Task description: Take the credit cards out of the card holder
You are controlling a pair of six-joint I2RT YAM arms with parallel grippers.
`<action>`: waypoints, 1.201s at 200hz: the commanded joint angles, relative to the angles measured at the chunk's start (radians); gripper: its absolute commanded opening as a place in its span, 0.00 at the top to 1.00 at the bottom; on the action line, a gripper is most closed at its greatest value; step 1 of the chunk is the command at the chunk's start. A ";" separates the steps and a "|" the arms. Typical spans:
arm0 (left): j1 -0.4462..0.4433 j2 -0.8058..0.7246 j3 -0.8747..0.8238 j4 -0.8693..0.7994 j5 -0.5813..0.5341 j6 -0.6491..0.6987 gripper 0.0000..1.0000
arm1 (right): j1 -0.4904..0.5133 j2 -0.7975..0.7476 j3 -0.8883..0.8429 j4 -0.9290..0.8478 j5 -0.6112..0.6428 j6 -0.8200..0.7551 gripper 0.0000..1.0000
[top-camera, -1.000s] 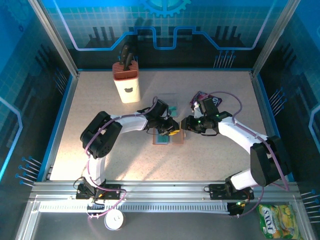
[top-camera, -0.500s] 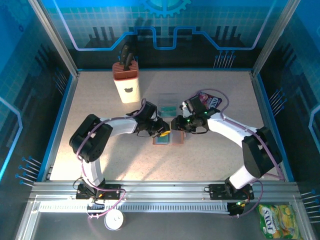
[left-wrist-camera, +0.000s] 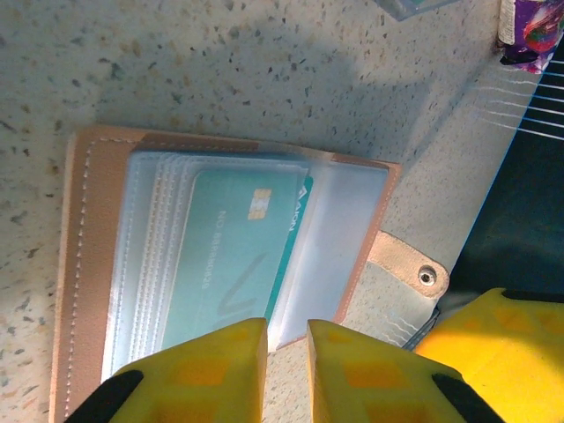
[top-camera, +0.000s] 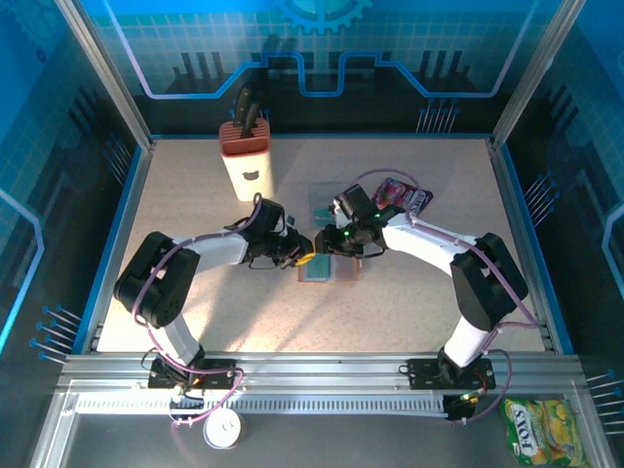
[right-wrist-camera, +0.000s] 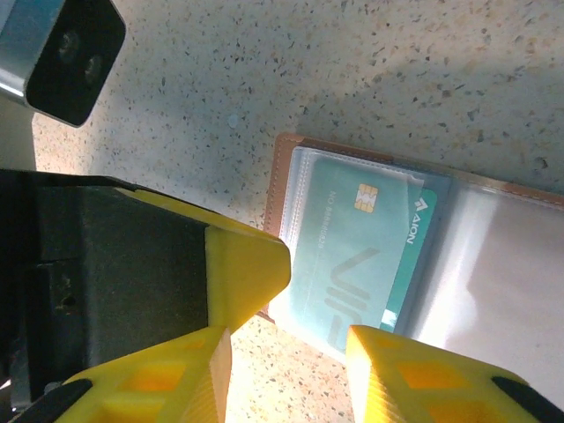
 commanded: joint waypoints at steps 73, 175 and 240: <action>0.004 0.000 -0.009 0.027 0.024 0.004 0.82 | 0.008 0.025 0.017 -0.024 0.011 0.003 0.60; 0.005 0.029 -0.048 0.047 0.015 0.005 0.86 | 0.006 0.070 -0.004 0.003 0.004 0.006 0.60; 0.006 0.046 -0.058 0.046 0.014 0.015 0.88 | 0.005 0.103 -0.023 0.041 -0.006 0.016 0.60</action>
